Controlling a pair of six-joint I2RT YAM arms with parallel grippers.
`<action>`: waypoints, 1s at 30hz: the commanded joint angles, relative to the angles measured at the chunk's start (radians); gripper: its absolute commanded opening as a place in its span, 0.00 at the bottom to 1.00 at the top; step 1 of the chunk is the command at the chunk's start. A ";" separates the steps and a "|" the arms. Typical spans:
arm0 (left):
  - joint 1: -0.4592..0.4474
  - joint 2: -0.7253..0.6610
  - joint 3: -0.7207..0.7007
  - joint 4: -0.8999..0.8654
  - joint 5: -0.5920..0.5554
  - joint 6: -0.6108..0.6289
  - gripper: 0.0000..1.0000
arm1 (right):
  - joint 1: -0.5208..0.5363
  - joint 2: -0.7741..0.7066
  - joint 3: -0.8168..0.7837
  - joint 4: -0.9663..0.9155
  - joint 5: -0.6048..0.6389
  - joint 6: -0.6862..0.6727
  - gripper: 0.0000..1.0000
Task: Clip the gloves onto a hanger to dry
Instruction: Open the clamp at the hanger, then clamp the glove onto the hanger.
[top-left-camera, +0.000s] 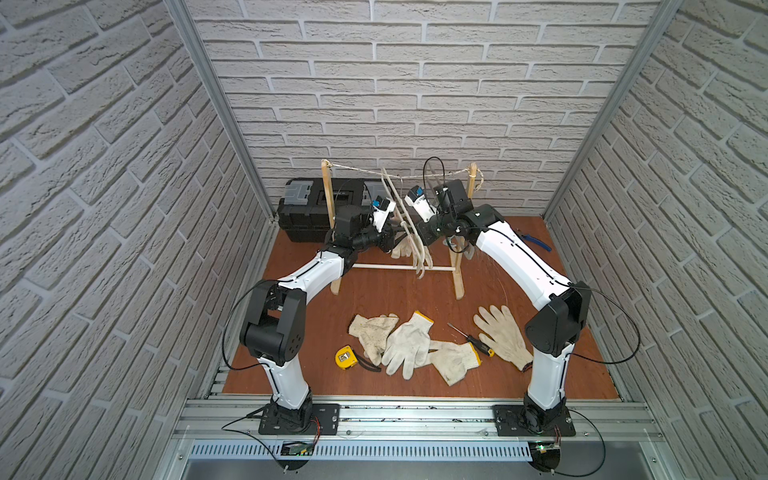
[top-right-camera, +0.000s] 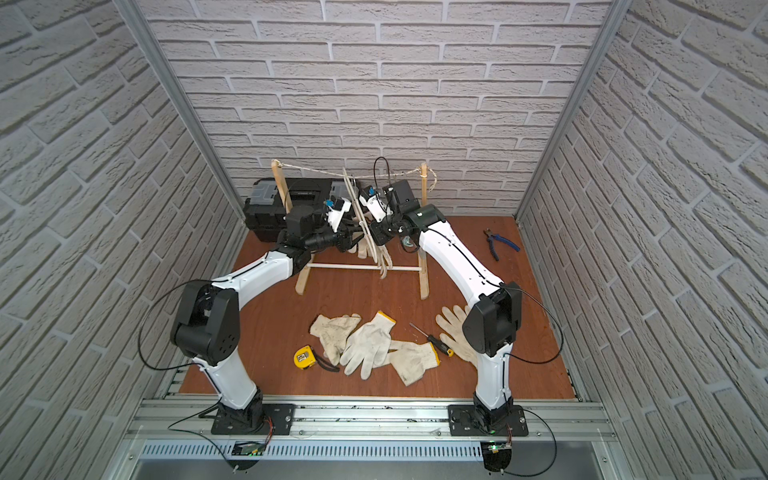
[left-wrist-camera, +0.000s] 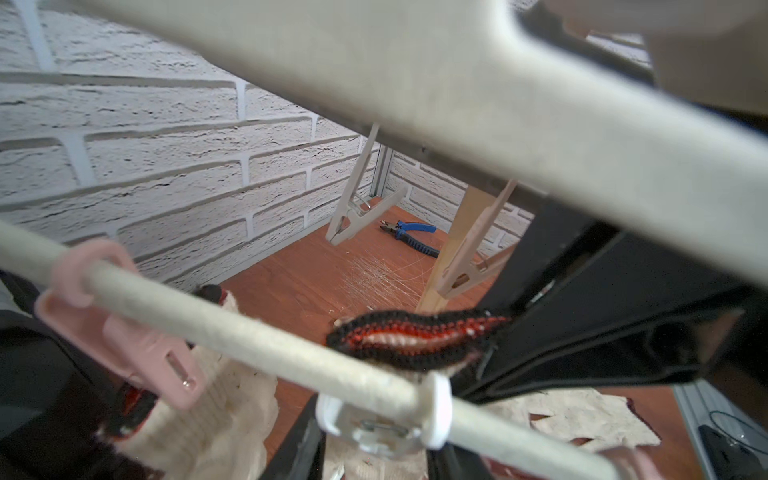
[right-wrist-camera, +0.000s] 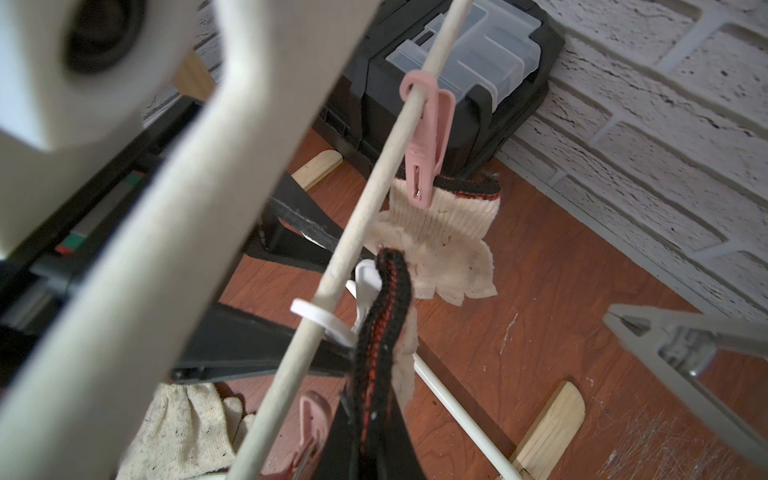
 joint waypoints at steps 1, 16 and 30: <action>-0.005 -0.004 -0.005 0.089 0.051 0.039 0.34 | 0.004 0.008 0.006 0.002 -0.023 -0.016 0.03; -0.005 -0.044 0.001 -0.083 0.024 0.217 0.14 | -0.021 -0.028 -0.050 -0.088 0.022 -0.120 0.02; -0.020 -0.083 0.041 -0.373 -0.001 0.463 0.14 | -0.036 -0.057 -0.188 -0.178 -0.119 -0.322 0.02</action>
